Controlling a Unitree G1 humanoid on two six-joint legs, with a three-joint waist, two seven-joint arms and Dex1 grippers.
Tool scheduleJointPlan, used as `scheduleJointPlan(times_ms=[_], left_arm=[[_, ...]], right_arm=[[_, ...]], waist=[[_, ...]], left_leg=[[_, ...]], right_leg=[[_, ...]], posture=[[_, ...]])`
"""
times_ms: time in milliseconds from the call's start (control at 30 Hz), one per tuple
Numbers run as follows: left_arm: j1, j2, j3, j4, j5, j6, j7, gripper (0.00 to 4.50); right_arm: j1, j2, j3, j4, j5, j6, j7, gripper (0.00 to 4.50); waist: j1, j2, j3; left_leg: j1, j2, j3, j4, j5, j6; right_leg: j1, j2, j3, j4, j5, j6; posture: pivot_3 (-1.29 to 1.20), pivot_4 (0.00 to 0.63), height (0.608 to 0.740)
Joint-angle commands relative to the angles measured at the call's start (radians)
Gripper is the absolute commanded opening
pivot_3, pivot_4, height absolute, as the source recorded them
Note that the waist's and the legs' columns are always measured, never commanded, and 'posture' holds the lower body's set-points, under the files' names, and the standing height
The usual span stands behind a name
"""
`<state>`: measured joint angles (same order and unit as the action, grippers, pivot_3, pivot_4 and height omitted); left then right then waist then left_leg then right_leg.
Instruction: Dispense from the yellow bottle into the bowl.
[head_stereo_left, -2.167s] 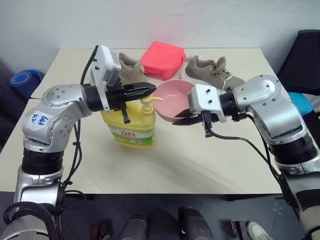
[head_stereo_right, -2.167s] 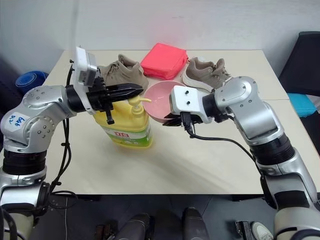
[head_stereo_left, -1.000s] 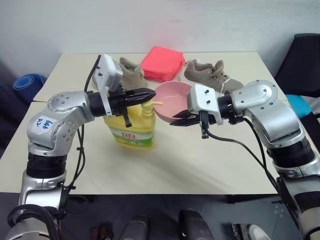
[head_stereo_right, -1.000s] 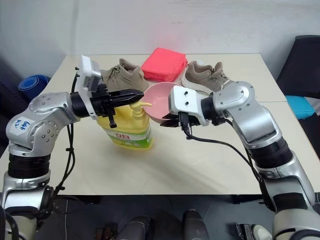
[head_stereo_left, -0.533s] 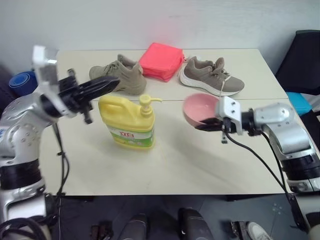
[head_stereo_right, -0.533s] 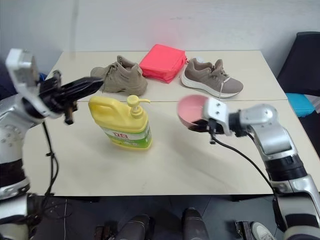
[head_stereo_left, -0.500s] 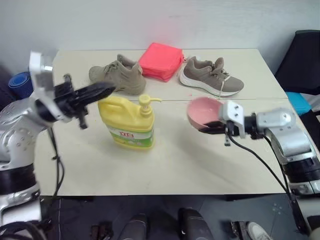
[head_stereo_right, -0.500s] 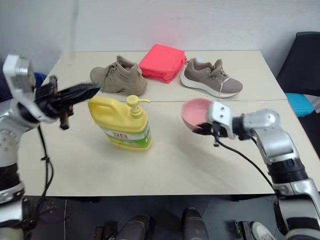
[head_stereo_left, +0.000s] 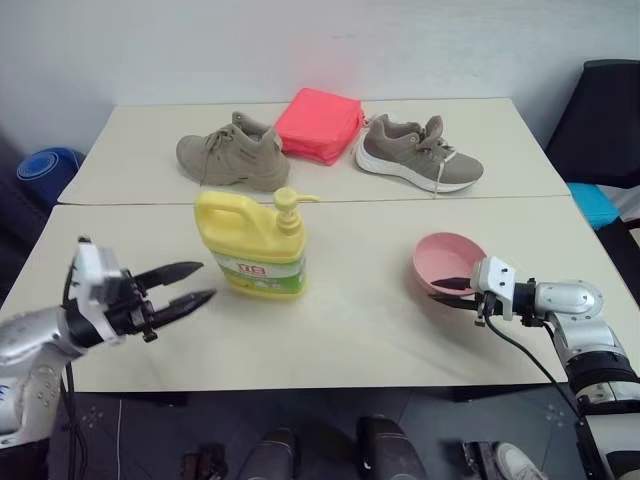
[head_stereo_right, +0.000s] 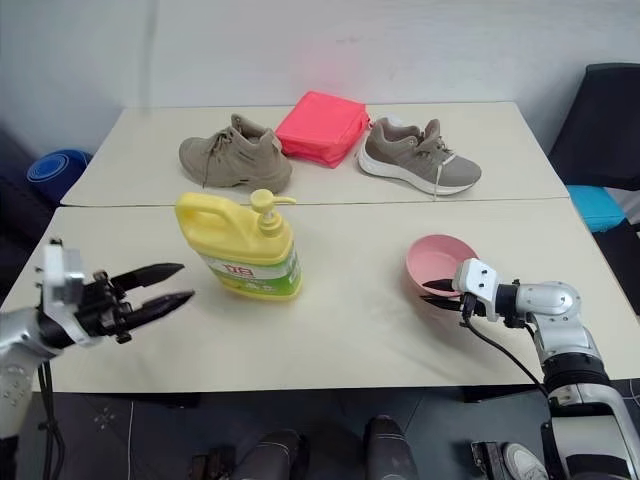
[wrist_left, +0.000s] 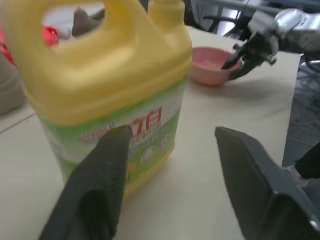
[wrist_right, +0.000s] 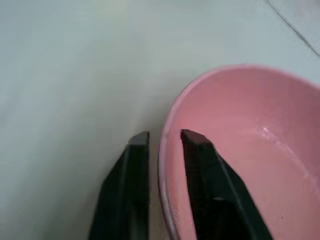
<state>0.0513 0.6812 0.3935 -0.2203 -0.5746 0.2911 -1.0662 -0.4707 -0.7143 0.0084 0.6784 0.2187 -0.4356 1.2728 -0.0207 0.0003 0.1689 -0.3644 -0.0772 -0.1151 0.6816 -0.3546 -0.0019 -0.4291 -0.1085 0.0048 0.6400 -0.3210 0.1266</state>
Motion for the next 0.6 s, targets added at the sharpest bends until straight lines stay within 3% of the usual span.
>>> scheduleJointPlan(times_ms=[33,100,200,367,600], left_arm=[[0.036,-0.028,-0.030,0.040,0.068,-0.120,-0.006,4.11],[0.056,-0.059,-0.038,0.075,0.116,-0.228,0.004,4.50],[0.095,-0.071,-0.051,0.100,0.178,-0.308,0.029,4.50],[0.172,-0.059,-0.069,0.077,0.212,-0.334,0.042,4.50],[0.202,-0.069,-0.073,0.095,0.255,-0.386,0.102,4.50]], right_arm=[[0.083,-0.014,-0.093,-0.225,0.126,0.010,0.002,2.65],[0.186,-0.021,-0.124,-0.400,0.187,0.068,-0.015,3.31],[0.386,-0.022,-0.166,-0.681,0.275,0.179,-0.066,4.39],[0.646,-0.005,-0.182,-0.931,0.278,0.220,-0.122,4.46],[0.742,0.022,-0.202,-0.990,0.237,0.208,-0.203,4.46]], waist=[[0.004,0.000,0.000],[0.012,0.000,0.000],[0.025,0.000,0.000],[0.044,0.000,0.000],[0.045,0.000,0.000]], left_leg=[[0.000,0.000,0.000,0.000,0.000,0.000],[0.000,0.000,-0.001,0.000,0.000,0.000],[0.000,0.001,-0.001,-0.001,-0.001,0.000],[0.001,0.000,-0.002,0.000,-0.002,0.001],[0.015,0.001,-0.003,-0.003,-0.004,0.003]], right_leg=[[0.000,0.000,0.000,0.000,0.000,0.000],[0.000,0.000,0.000,-0.001,0.000,0.000],[0.000,0.000,0.000,-0.002,0.000,0.000],[0.003,0.000,0.002,-0.003,0.000,0.000],[0.019,0.001,0.002,-0.010,0.000,0.000]], posture=[[0.00,0.150,0.740],[0.00,0.150,0.740],[0.00,0.150,0.740],[0.00,0.150,0.740],[0.00,0.150,0.740]])
